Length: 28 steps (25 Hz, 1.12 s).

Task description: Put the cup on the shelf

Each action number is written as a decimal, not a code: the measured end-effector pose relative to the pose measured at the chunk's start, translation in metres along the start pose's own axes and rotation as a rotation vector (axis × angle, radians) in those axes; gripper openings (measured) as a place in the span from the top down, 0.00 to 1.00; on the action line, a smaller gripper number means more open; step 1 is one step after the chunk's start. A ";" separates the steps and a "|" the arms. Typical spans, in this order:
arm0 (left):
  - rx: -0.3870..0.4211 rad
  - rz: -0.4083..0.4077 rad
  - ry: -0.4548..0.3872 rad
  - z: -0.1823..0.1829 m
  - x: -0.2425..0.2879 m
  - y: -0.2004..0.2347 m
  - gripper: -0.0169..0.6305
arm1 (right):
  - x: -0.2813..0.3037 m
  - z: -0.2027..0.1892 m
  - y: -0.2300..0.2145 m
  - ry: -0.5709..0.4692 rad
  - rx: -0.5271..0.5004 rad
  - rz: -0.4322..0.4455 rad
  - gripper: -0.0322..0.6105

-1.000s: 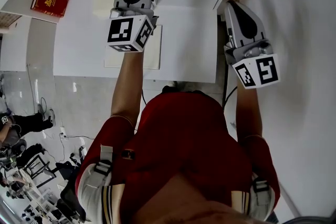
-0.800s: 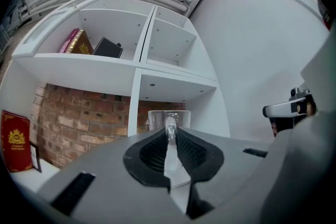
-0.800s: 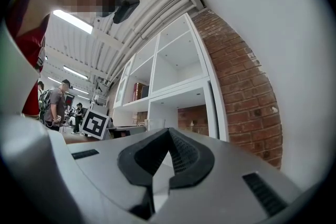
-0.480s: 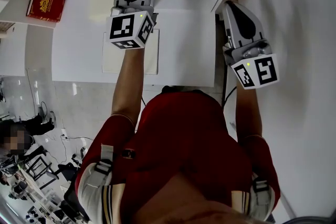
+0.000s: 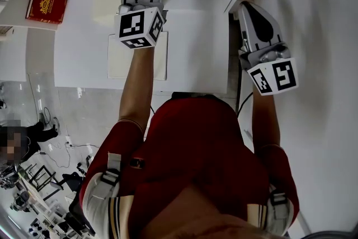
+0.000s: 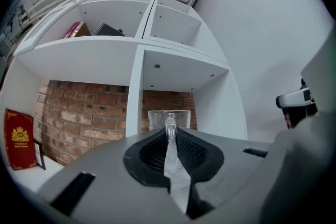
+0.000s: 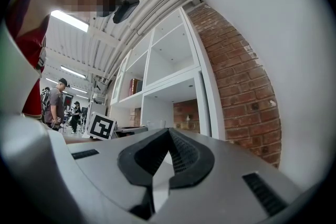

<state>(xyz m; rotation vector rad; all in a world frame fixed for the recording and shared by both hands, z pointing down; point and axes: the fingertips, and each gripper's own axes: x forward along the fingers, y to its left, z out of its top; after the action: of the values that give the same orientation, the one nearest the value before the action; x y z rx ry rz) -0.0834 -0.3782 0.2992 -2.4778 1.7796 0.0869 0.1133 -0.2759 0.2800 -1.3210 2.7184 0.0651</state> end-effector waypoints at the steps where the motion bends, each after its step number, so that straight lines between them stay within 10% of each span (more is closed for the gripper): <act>1: 0.001 0.004 0.001 -0.001 0.001 0.000 0.92 | 0.000 -0.001 -0.001 0.001 0.002 0.000 0.95; 28: -0.002 0.052 0.020 -0.019 0.012 0.015 0.92 | 0.011 -0.011 -0.003 0.009 0.023 -0.008 0.95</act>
<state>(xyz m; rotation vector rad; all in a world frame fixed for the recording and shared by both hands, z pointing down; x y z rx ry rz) -0.0941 -0.3967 0.3162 -2.4417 1.8531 0.0679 0.1081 -0.2877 0.2899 -1.3294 2.7124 0.0277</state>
